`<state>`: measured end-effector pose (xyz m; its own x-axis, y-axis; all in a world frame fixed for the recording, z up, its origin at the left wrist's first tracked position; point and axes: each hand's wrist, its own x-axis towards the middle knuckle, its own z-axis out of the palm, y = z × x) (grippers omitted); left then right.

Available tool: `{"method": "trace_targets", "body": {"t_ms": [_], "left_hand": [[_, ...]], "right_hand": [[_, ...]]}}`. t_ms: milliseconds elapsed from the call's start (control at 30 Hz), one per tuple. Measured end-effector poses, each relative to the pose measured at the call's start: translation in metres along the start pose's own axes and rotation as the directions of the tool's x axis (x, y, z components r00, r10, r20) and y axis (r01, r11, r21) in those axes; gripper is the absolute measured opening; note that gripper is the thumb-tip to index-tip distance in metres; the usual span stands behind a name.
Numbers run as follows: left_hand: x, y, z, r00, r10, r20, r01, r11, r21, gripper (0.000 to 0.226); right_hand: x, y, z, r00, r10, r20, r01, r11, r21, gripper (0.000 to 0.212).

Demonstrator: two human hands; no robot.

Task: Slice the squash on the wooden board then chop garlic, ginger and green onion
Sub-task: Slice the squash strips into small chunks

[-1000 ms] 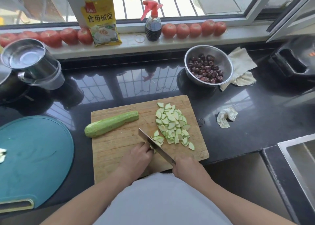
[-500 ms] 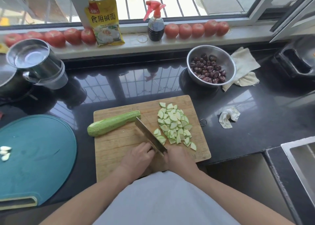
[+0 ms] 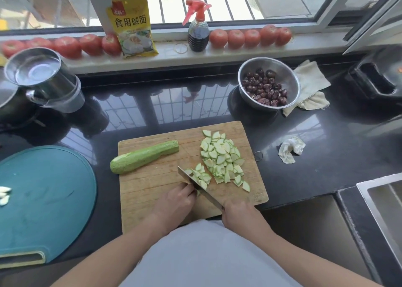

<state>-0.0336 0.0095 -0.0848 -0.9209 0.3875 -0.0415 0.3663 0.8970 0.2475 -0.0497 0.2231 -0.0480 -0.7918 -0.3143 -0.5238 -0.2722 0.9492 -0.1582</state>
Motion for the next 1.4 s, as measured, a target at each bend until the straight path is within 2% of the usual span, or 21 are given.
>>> {"method": "trace_targets", "body": {"t_ms": [167,300,400,533,767,867,1000,1133,1200,1267,1400], "left_hand": [[0.0,-0.002,-0.001,0.999,0.034,0.004,-0.034,0.999,0.007,0.031],[-0.003,-0.001,0.002,1.0,0.029,-0.006,-0.029,0.998,-0.048,0.022],[-0.009,0.001,0.003,1.0,-0.015,-0.008,0.015,0.997,-0.069,0.027],[-0.011,0.004,0.001,0.999,-0.037,-0.026,0.035,0.995,-0.088,0.034],[-0.01,0.003,0.002,1.0,0.001,-0.009,-0.001,0.999,-0.043,0.024],[-0.01,0.002,0.003,1.0,0.012,-0.003,-0.012,0.999,-0.038,0.036],[-0.008,0.001,0.005,0.998,0.045,-0.04,-0.047,0.998,-0.045,0.027],[-0.008,-0.001,0.011,0.995,0.055,-0.086,-0.06,0.996,-0.067,0.006],[-0.011,-0.001,0.016,0.994,0.05,-0.099,-0.057,0.996,-0.072,0.009],[-0.014,-0.002,0.019,0.991,0.043,-0.127,-0.052,0.996,-0.067,0.017],[-0.017,-0.003,0.021,0.988,0.009,-0.157,-0.022,0.996,-0.085,0.036]], "right_hand": [[0.017,-0.011,0.005,0.999,-0.017,0.031,0.016,0.999,0.037,0.019],[0.031,-0.021,0.001,1.0,0.007,-0.02,-0.004,0.99,0.141,0.02],[0.021,-0.014,-0.003,0.998,-0.008,-0.06,0.02,0.981,0.195,0.015],[0.004,-0.002,-0.004,0.997,-0.048,-0.066,0.056,0.991,0.12,0.016],[-0.001,0.0,0.001,1.0,-0.024,-0.004,0.024,0.999,0.043,0.01],[0.0,0.0,0.002,1.0,-0.006,0.016,0.005,1.0,0.023,0.015],[0.014,-0.015,0.002,0.998,-0.043,0.034,0.043,0.999,0.006,0.013],[0.033,-0.033,-0.006,0.997,-0.027,-0.069,0.034,0.995,0.097,0.01],[0.031,-0.031,-0.011,0.996,-0.017,-0.092,0.037,0.975,0.218,0.01],[0.021,-0.024,-0.014,0.995,-0.013,-0.096,0.038,0.964,0.264,0.012],[0.003,-0.01,-0.012,0.997,-0.034,-0.063,0.042,0.991,0.131,0.021]]}}
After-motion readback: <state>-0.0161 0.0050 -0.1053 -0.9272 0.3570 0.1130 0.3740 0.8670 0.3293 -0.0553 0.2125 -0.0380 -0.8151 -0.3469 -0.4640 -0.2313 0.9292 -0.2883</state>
